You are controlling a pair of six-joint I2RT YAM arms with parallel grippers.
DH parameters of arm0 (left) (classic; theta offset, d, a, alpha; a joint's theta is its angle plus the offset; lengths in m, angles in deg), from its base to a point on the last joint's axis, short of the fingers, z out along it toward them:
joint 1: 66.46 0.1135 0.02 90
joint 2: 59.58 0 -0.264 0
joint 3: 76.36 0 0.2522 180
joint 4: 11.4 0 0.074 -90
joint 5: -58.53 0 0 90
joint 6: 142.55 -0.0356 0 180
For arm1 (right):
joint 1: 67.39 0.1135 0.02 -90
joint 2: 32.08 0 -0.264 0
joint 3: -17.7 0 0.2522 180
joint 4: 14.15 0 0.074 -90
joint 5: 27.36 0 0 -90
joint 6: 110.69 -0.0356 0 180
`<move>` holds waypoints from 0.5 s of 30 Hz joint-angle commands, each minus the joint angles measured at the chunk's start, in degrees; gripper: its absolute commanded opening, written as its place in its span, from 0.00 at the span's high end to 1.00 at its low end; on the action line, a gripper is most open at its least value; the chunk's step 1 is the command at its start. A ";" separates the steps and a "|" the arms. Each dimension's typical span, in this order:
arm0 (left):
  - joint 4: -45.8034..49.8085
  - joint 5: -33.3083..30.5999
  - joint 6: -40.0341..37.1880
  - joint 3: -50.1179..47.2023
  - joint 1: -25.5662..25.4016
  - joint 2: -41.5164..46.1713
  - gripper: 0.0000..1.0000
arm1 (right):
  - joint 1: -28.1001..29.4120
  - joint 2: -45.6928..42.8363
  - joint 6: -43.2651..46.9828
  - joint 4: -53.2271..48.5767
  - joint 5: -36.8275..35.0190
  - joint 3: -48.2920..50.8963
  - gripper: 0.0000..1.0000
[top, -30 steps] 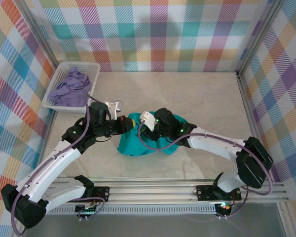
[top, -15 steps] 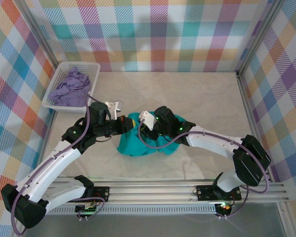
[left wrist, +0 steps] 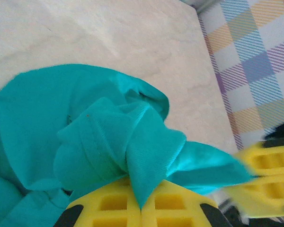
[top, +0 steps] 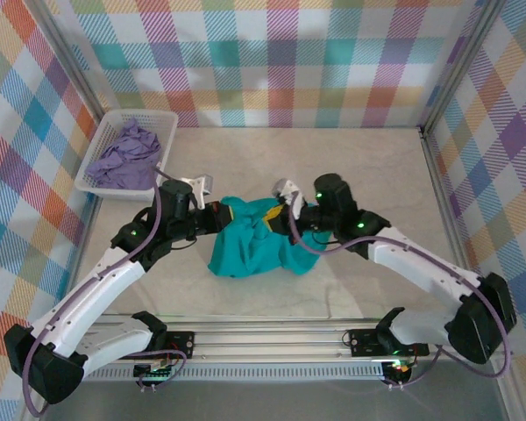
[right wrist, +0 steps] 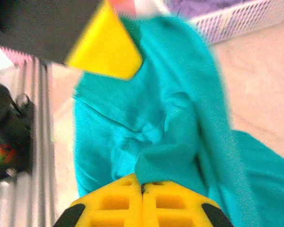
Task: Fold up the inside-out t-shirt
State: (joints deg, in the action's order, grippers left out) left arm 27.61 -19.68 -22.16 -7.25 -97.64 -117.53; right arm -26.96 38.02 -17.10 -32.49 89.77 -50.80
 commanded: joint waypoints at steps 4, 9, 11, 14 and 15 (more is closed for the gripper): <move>-8.26 -9.24 -6.67 -2.07 0.68 -2.28 0.99 | -1.62 1.21 -19.72 11.69 16.24 -1.30 1.00; -13.93 -18.24 -13.10 -2.47 0.64 -9.68 0.98 | -1.73 6.61 -36.22 23.52 19.56 -3.84 1.00; -13.24 -22.63 -14.15 -1.47 0.68 -13.29 0.98 | -1.76 7.94 -39.86 25.82 20.48 -5.10 1.00; -10.09 -27.95 -14.99 0.83 0.68 -16.36 0.94 | -1.88 8.55 -40.12 22.16 19.93 -7.36 1.00; -9.87 -27.56 -14.97 1.08 0.69 -16.06 0.87 | -1.97 8.71 -40.05 21.04 19.14 -7.63 1.00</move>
State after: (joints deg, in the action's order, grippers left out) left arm 15.74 -38.21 -34.33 -8.10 -97.81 -133.25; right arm -29.13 48.06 -52.09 -15.58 104.70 -54.58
